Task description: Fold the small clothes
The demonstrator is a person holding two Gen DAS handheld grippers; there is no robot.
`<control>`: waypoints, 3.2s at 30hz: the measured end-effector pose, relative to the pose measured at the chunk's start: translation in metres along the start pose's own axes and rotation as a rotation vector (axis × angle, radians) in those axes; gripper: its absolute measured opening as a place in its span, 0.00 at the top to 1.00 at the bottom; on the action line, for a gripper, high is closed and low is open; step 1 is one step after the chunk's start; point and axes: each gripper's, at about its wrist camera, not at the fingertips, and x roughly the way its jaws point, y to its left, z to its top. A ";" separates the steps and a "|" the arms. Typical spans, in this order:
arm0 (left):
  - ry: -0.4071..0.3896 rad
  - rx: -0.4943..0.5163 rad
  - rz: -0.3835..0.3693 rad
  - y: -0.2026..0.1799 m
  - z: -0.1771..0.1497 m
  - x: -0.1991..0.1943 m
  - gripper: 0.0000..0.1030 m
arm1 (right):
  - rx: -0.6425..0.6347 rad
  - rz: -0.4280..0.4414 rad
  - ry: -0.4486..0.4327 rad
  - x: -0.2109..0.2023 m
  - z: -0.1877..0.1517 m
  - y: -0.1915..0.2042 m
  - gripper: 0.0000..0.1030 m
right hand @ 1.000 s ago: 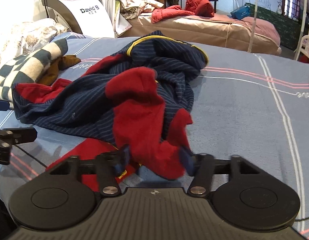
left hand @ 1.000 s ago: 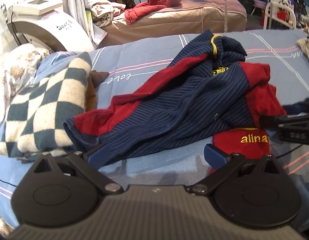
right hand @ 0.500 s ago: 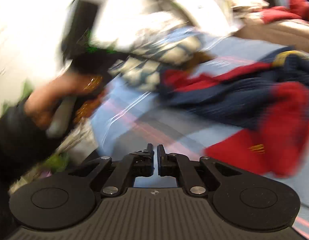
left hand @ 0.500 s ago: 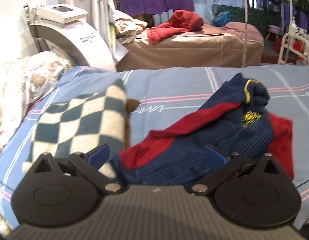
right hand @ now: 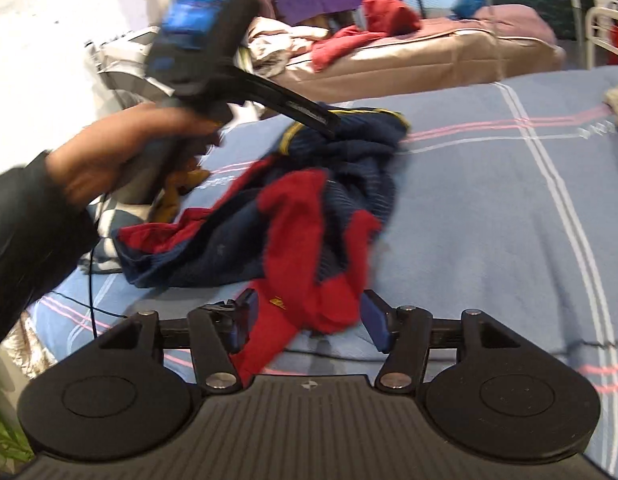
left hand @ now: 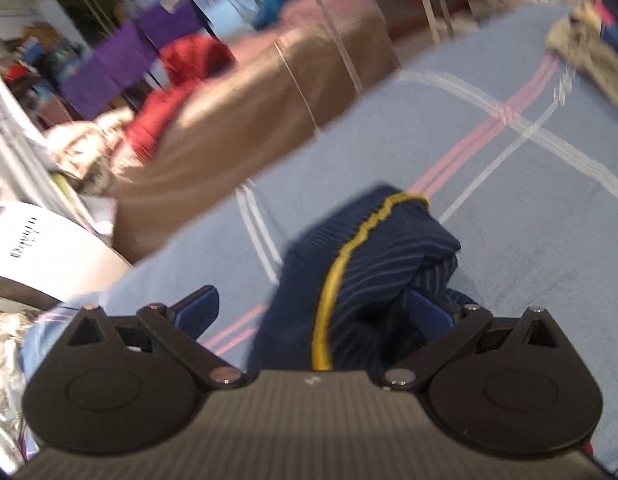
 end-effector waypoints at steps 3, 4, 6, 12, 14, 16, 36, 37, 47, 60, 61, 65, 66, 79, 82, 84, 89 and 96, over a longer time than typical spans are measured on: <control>0.083 -0.053 -0.061 -0.005 -0.001 0.036 0.31 | 0.034 -0.024 0.007 0.002 -0.002 -0.013 0.06; 0.073 -0.108 -0.085 0.001 -0.005 0.035 0.44 | 0.042 -0.030 0.009 0.001 0.000 -0.017 0.06; 0.034 -0.217 -0.115 0.021 -0.016 0.023 0.66 | 0.048 -0.040 0.004 0.007 0.005 -0.021 0.03; -0.048 -0.403 -0.147 0.112 -0.069 -0.027 0.82 | 0.060 -0.025 -0.027 0.022 0.019 -0.028 0.02; -0.057 -0.457 -0.135 0.140 -0.091 -0.042 0.82 | 0.080 -0.014 -0.053 0.025 0.025 -0.031 0.02; -0.062 -0.511 -0.109 0.165 -0.116 -0.058 0.82 | 0.115 -0.025 -0.080 0.032 0.035 -0.037 0.02; -0.013 -0.875 -0.143 0.155 -0.325 -0.163 0.81 | -0.031 0.270 0.184 0.109 0.025 0.061 0.83; -0.017 -0.888 -0.145 0.158 -0.328 -0.164 0.81 | -0.078 0.285 0.196 0.097 0.018 0.064 0.86; -0.002 -0.907 -0.130 0.158 -0.343 -0.162 0.79 | -0.215 0.248 0.207 0.031 0.008 0.050 0.66; -0.006 -0.899 -0.123 0.152 -0.338 -0.170 0.78 | -0.567 0.203 0.089 0.158 0.089 0.113 0.98; -0.006 -0.894 -0.122 0.151 -0.337 -0.170 0.78 | -0.484 0.209 0.111 0.156 0.091 0.098 0.92; -0.015 -0.879 -0.133 0.153 -0.329 -0.167 0.78 | -0.232 0.113 -0.004 0.103 0.111 0.035 0.99; -0.020 -0.876 -0.139 0.153 -0.326 -0.165 0.78 | -0.200 0.072 -0.057 0.079 0.115 0.020 0.99; -0.021 -0.702 -0.251 0.107 -0.244 -0.128 0.73 | -0.061 -0.386 -0.165 -0.049 0.106 -0.111 0.97; 0.012 -0.651 -0.235 0.088 -0.240 -0.124 0.72 | -0.062 -0.470 -0.116 -0.025 0.096 -0.101 0.69; 0.013 -0.654 -0.232 0.085 -0.243 -0.127 0.61 | -0.028 -0.411 -0.166 -0.024 0.090 -0.096 0.29; -0.020 -0.686 -0.216 0.090 -0.242 -0.137 0.20 | -0.079 -0.113 -0.160 0.017 0.099 -0.045 0.00; -0.090 -0.343 -0.099 0.035 -0.162 -0.129 0.11 | -0.119 -0.032 0.053 0.132 0.094 0.014 0.00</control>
